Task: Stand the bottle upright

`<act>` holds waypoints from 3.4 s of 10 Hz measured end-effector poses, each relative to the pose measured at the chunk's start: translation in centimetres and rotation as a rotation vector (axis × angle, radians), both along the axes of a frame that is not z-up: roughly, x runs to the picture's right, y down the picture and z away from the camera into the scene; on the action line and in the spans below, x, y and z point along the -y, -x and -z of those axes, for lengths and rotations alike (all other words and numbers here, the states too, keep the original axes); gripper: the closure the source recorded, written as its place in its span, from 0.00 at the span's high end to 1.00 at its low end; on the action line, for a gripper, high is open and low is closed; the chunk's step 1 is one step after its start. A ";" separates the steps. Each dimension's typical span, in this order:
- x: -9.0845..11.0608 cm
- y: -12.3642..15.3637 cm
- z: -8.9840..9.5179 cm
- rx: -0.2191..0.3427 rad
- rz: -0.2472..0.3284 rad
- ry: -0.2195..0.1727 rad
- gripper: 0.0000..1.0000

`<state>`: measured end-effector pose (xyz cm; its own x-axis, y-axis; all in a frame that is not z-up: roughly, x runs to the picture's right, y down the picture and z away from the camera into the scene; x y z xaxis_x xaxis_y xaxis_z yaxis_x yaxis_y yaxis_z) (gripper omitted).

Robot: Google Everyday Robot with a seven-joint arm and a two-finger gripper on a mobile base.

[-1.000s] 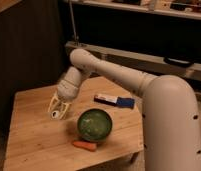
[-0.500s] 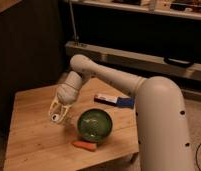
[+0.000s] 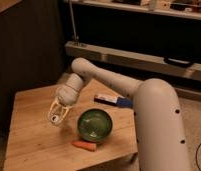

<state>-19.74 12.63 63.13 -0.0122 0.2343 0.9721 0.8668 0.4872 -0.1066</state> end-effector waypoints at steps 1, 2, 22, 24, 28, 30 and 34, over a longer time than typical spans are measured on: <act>0.1 -0.1 -0.4 0.011 -0.013 0.015 0.13; 0.2 -0.1 -0.6 0.014 -0.020 0.021 0.13; 0.2 -1.7 -4.3 -0.015 0.078 0.231 0.63; 0.2 -1.6 -4.3 -0.014 0.078 0.231 0.63; -0.3 -1.4 -4.4 -0.009 0.071 0.248 0.80; 0.1 -1.6 -4.5 -0.025 0.046 0.213 0.80; 0.0 -1.7 -4.7 -0.027 0.046 0.210 0.80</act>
<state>-18.04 12.67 67.79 0.0290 0.4317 0.9016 0.8829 0.4118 -0.2255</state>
